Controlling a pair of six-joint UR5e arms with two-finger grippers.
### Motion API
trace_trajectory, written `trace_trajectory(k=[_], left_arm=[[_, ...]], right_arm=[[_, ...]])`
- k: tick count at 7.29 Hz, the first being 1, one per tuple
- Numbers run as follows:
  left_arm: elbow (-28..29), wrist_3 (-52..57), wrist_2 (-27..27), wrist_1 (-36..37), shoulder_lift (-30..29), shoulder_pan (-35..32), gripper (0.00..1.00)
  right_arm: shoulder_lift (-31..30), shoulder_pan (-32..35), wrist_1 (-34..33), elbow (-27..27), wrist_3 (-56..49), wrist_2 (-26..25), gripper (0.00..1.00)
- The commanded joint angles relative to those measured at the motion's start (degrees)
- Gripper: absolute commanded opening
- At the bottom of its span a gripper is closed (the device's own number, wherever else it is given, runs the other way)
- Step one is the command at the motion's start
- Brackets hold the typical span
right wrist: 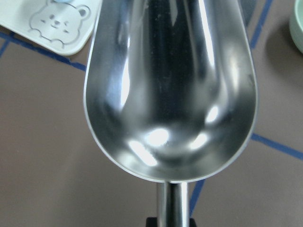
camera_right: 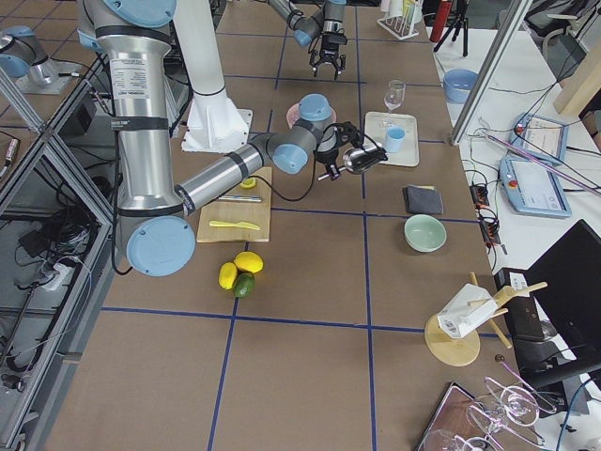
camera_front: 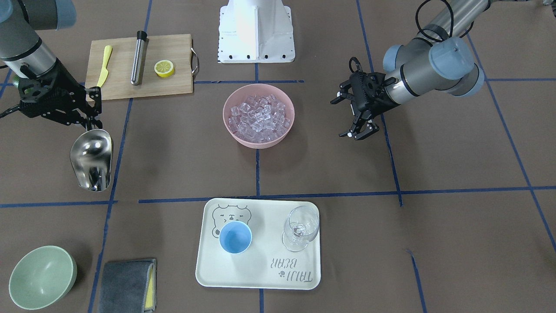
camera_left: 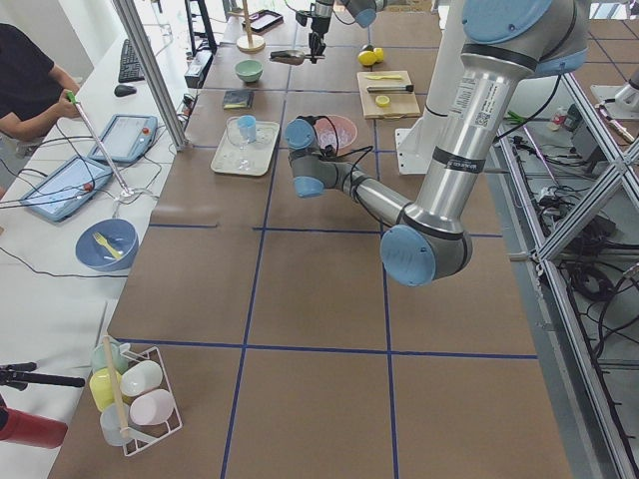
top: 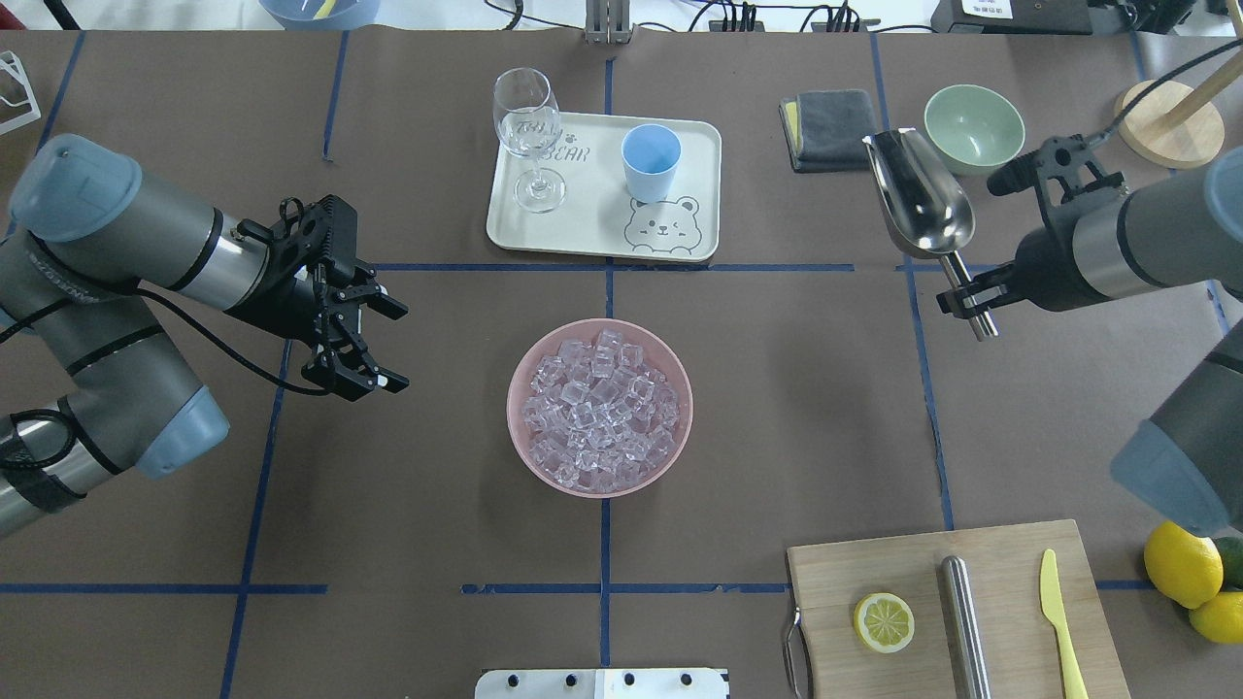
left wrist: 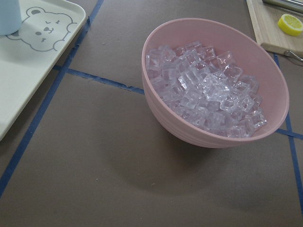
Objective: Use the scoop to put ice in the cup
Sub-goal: 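Lift the scoop with the right gripper and carry it toward the bowl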
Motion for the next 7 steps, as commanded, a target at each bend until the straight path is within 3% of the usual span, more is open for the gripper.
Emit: trace_trajectory(k=[1,3,5,7], left_arm=[[0.0,0.0,0.0,0.0,0.1,0.0,1.0],[-0.2,0.0,0.0,0.0,0.1,0.0,1.0],[-0.2,0.2,0.1,0.0,-0.5,0.1,1.0],[-0.2,0.0,0.0,0.0,-0.8,0.2,1.0]], right_arm=[[7.2,0.6,-11.3,-0.5,-4.7,0.7,0.0],[9.1,1.8,-21.1,0.4,-28.3,2.6,0.0],[13.2,1.1,-32.3,1.3,-31.8,2.5,0.0],[15.2,-0.2,-36.3,1.3,-38.7,1.7,0.0]])
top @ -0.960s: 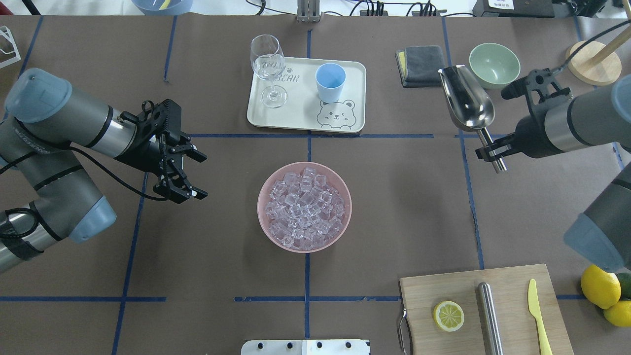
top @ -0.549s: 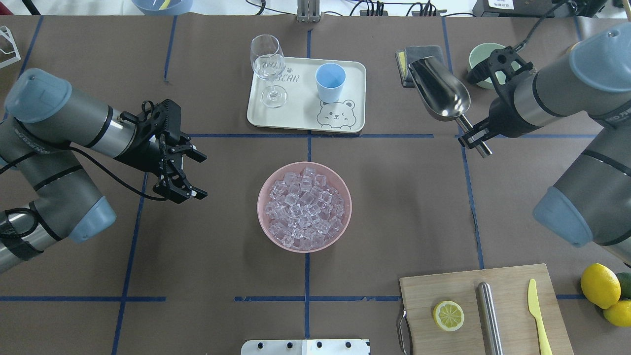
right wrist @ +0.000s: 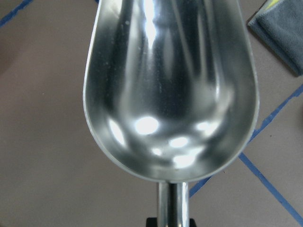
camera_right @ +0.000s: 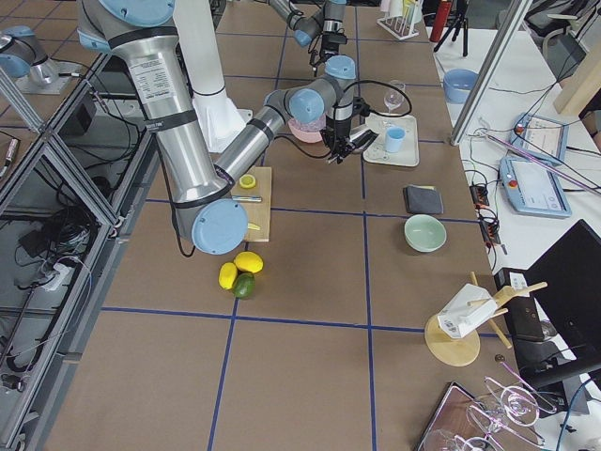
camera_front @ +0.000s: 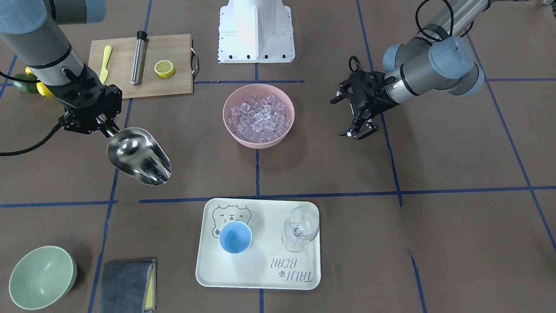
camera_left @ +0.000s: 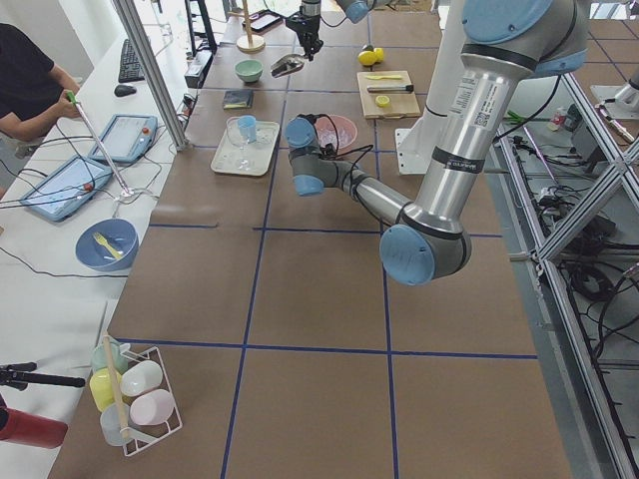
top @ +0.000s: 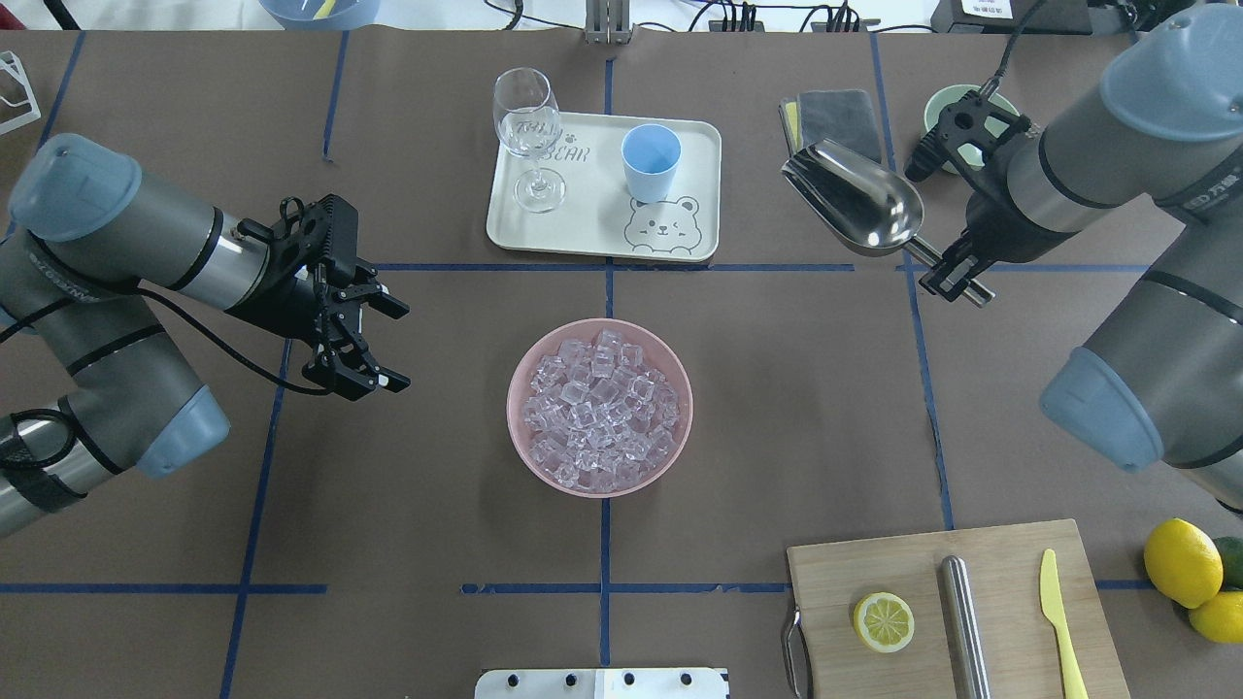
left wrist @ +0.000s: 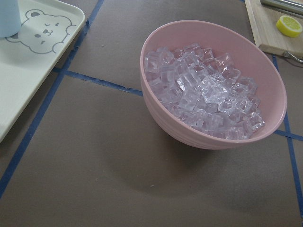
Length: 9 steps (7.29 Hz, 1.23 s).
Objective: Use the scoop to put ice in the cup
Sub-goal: 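Lift the scoop with the right gripper and carry it toward the bowl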
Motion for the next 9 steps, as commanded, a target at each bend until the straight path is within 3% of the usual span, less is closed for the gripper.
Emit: trace_trajectory(k=[1,3,4,6,8,9], left_arm=[[0.1,0.0,0.0,0.0,-0.2,0.1,1.0],[0.5,0.1,0.1,0.0,-0.8,0.8,1.0],[0.5,0.1,0.1,0.0,-0.9,1.7,1.0],[0.0,0.2,7.3,-0.1,-1.2,4.8,1.0],[0.7,0.4,10.2,-2.9,-1.5,8.8,1.0],[0.6,0.4,14.1,-3.0,-1.5,11.0,1.0]], right_arm=[[1.8,-0.5,-4.0,0.8,-6.0,-0.4,0.0],[5.9,0.2,-14.2,1.1,-12.2,-1.3,0.0],[9.1,-0.1,-18.9,1.2,-14.7,-6.0,0.0],[11.5,-3.5,-23.6,1.4,-14.8,-10.6,0.0],[14.9,-9.2,-29.1,1.3,-14.8,-15.6,0.0],[16.4,-10.6,-30.9,1.2,-14.8,-15.7,0.0]])
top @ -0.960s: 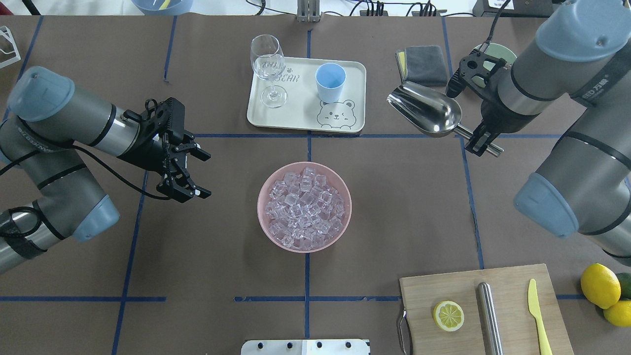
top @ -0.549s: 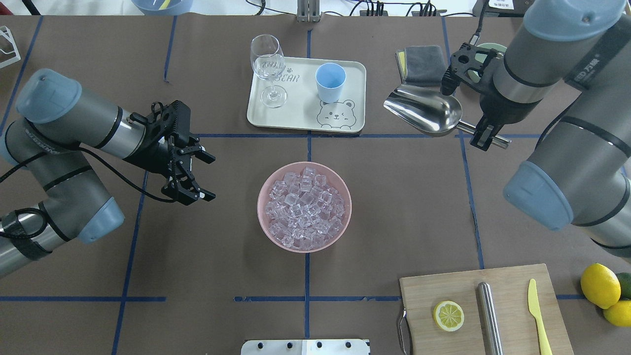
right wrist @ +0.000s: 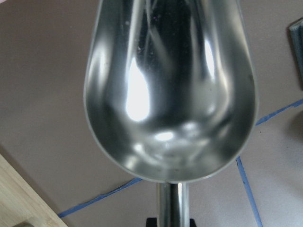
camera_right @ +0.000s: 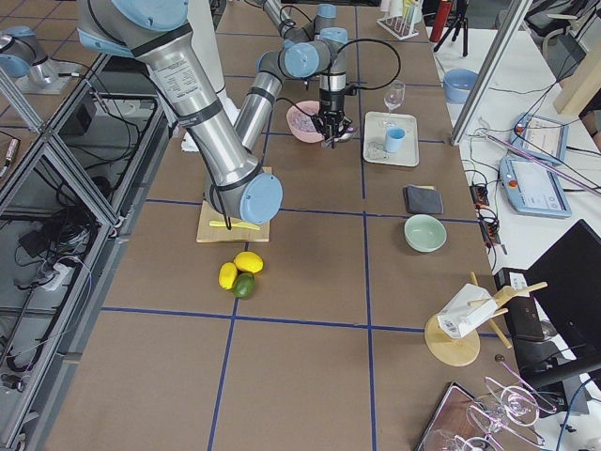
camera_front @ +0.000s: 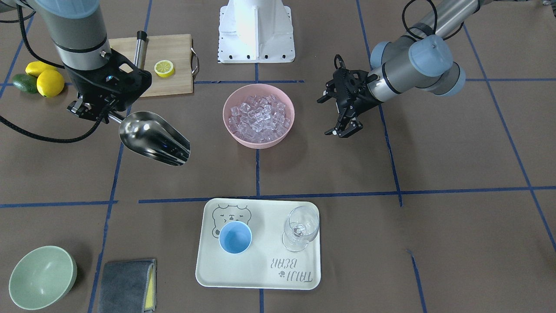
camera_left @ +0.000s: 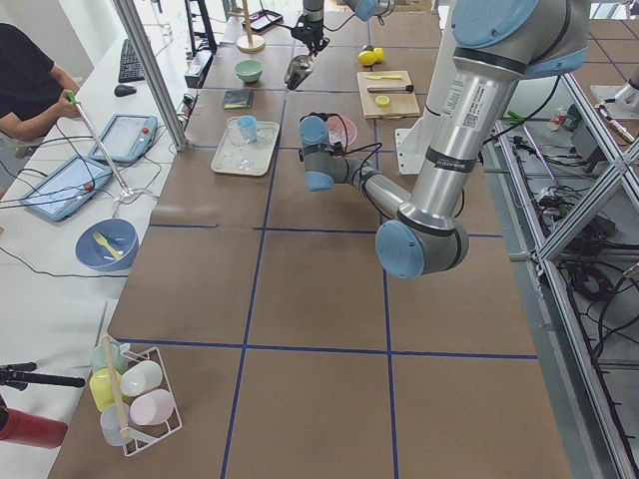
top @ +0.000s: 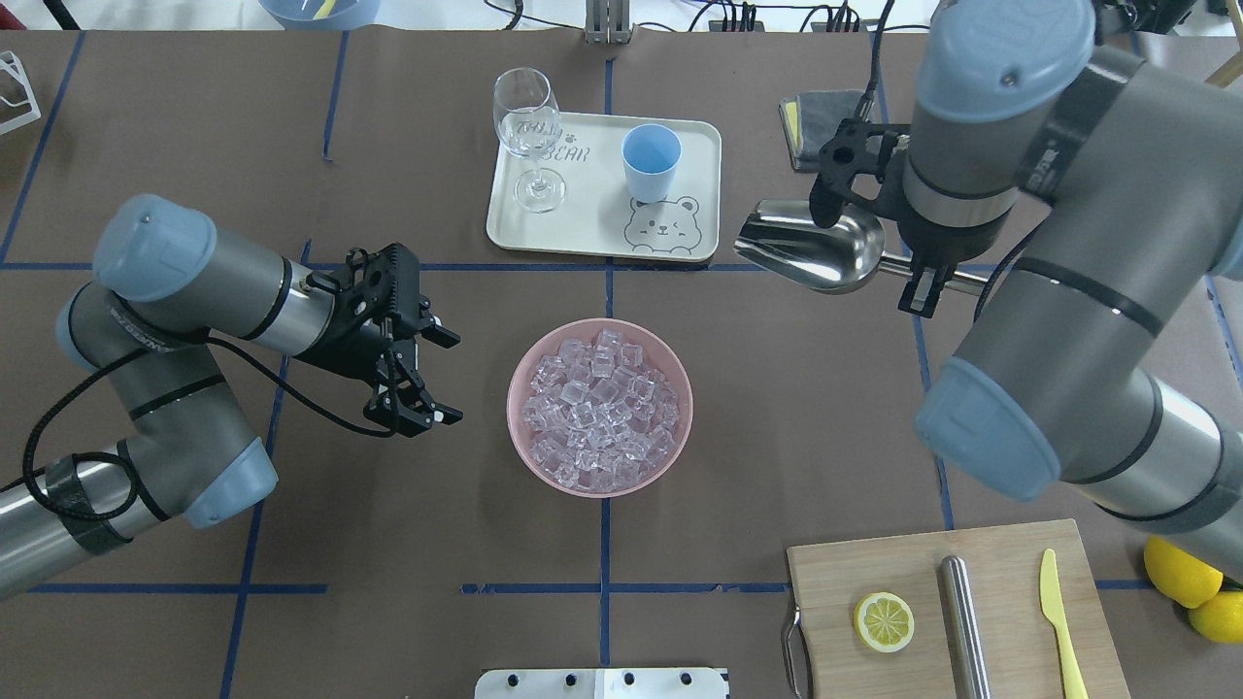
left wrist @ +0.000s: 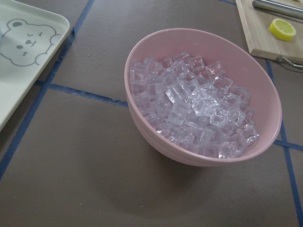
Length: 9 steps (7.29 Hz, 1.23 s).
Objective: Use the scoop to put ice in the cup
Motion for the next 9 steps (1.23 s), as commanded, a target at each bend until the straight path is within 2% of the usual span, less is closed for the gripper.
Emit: trace_trajectory(k=[1,3,5,6,8,9], left_arm=[[0.2,0.1,4.0,-0.8,0.0,3.7,1.0],[1.6,0.1,4.1,-0.9,-0.5,4.7,1.0],[1.8,0.0,4.1,-0.9,-1.1,5.7,1.0],[3.6,-0.2,4.1,-0.9,-2.4,6.1,1.0],[5.0,-0.2,9.6,-1.4,-3.2,6.2,1.0],[5.0,-0.3,9.8,-2.2,-3.2,6.3,1.0]], right_arm=[[2.7,-3.3,-3.1,-0.2,0.0,-1.3,0.0],[7.2,-5.6,-7.6,-2.5,0.0,-3.6,0.0],[9.1,-8.0,-9.1,-4.1,0.0,-5.2,0.0],[10.8,-8.4,-9.9,-6.0,0.0,-5.4,0.0],[13.1,-9.5,-12.4,-7.3,-0.7,-6.2,0.0],[13.9,-10.0,-12.5,-8.5,-0.8,-6.2,0.0]])
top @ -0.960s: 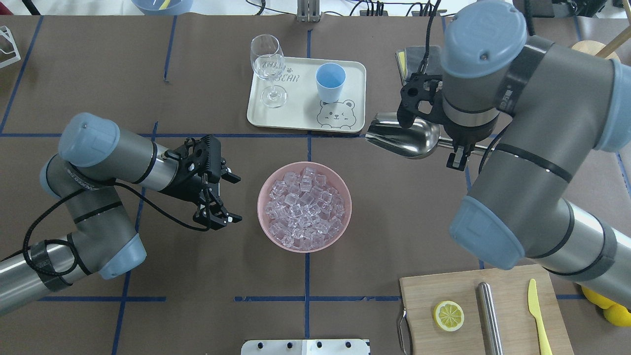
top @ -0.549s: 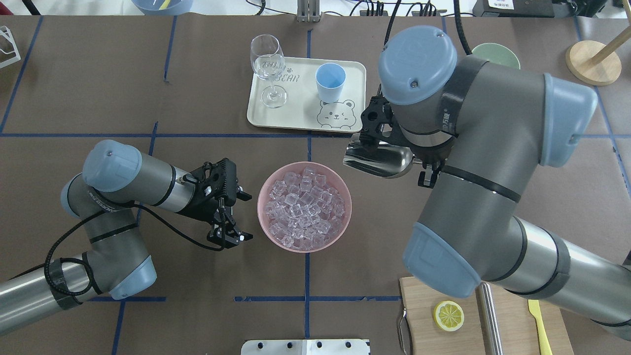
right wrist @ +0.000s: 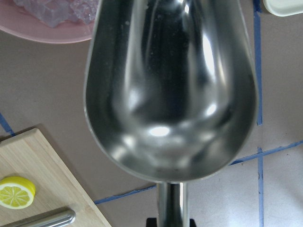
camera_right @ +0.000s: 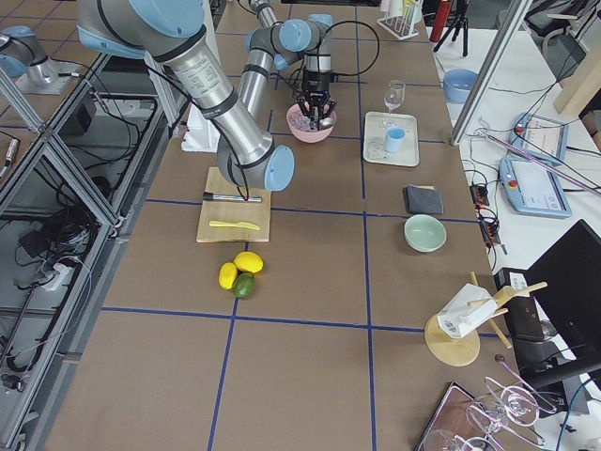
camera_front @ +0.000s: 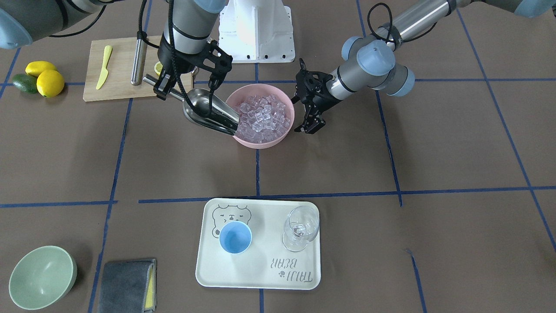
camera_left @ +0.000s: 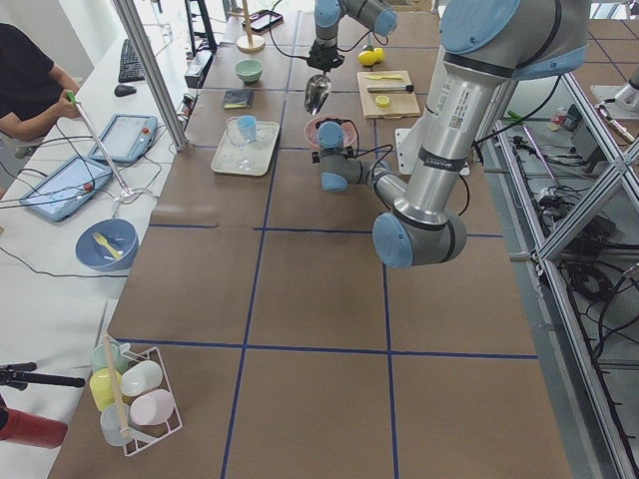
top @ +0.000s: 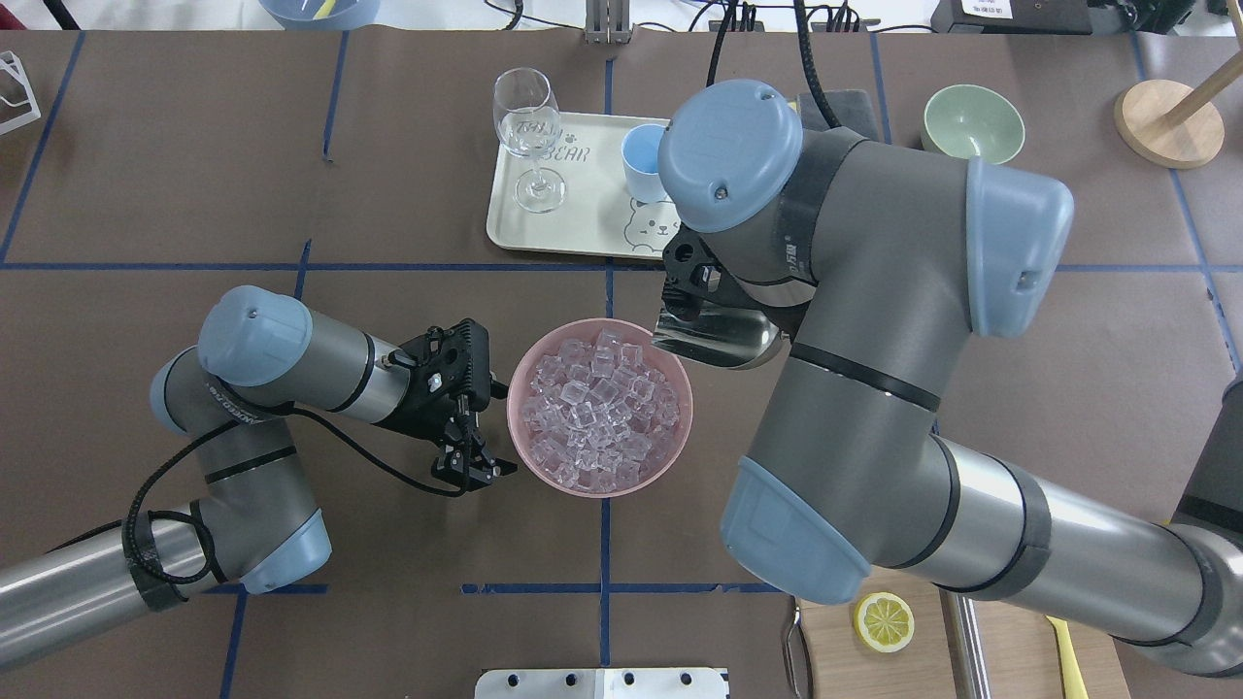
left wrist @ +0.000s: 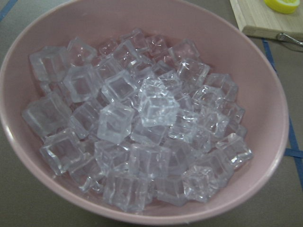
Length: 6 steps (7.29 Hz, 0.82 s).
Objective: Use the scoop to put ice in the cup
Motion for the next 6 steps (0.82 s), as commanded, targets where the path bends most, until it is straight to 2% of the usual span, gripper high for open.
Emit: trace_trajectory(k=[1,3,5,6], left_arm=[[0.1,-0.2,1.4,-0.8,-0.3,0.2,1.0],[-0.1,-0.2,1.2,-0.8,-0.3,0.2,1.0],[-0.2,-0.3,1.1,-2.6,-0.3,0.4,1.0],[-0.2,-0.4,1.0,-3.4,-0.3,0.4,1.0]], right_arm=[[2.3,-1.2,-1.0,-2.9,-0.2,-0.2,0.0],[3.3,-2.3,-2.3,-3.8,-0.2,-0.5,0.0],[6.2,-4.4,-7.5,-5.8,-0.4,-4.9,0.0],[4.9,-5.8,-8.1,-5.6,-0.4,-6.8,0.0]])
